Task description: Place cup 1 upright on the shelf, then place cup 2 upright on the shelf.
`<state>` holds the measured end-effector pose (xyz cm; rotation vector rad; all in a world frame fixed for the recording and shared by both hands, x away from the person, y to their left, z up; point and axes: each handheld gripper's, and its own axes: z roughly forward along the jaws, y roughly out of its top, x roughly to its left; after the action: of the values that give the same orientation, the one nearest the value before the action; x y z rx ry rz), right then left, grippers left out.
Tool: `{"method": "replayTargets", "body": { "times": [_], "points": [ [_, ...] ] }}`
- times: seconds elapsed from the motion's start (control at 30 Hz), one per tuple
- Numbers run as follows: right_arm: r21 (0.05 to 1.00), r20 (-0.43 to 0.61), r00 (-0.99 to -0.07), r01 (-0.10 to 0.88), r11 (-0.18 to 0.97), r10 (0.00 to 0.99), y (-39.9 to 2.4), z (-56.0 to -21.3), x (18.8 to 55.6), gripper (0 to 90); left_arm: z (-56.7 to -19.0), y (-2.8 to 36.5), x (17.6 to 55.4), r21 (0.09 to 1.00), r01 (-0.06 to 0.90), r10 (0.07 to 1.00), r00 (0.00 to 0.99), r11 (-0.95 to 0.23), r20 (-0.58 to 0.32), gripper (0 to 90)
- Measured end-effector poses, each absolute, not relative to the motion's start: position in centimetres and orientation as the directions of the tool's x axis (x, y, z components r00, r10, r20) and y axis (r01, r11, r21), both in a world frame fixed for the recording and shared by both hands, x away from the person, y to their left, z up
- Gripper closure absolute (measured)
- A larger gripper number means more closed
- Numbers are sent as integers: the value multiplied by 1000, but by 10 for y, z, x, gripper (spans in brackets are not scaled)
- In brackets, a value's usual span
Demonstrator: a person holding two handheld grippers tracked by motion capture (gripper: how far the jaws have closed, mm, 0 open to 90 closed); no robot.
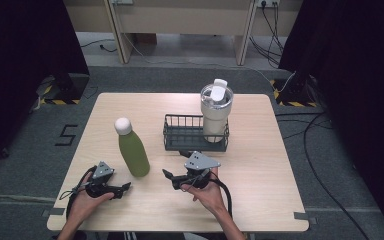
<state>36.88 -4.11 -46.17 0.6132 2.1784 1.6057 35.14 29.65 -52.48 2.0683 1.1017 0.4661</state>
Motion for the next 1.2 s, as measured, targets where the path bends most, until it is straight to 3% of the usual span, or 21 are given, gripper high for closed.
{"method": "replayTargets", "body": {
  "times": [0.6,1.2],
  "points": [
    [951,-32,-883,117,286,467,-11,-466,364,149,-525,296,351,747,556,823,568,-364,-21,116],
    [954,-34,-889,107,279,457,22,-465,380,150,-525,296,351,748,556,824,567,-364,-20,115]
  ]
}}
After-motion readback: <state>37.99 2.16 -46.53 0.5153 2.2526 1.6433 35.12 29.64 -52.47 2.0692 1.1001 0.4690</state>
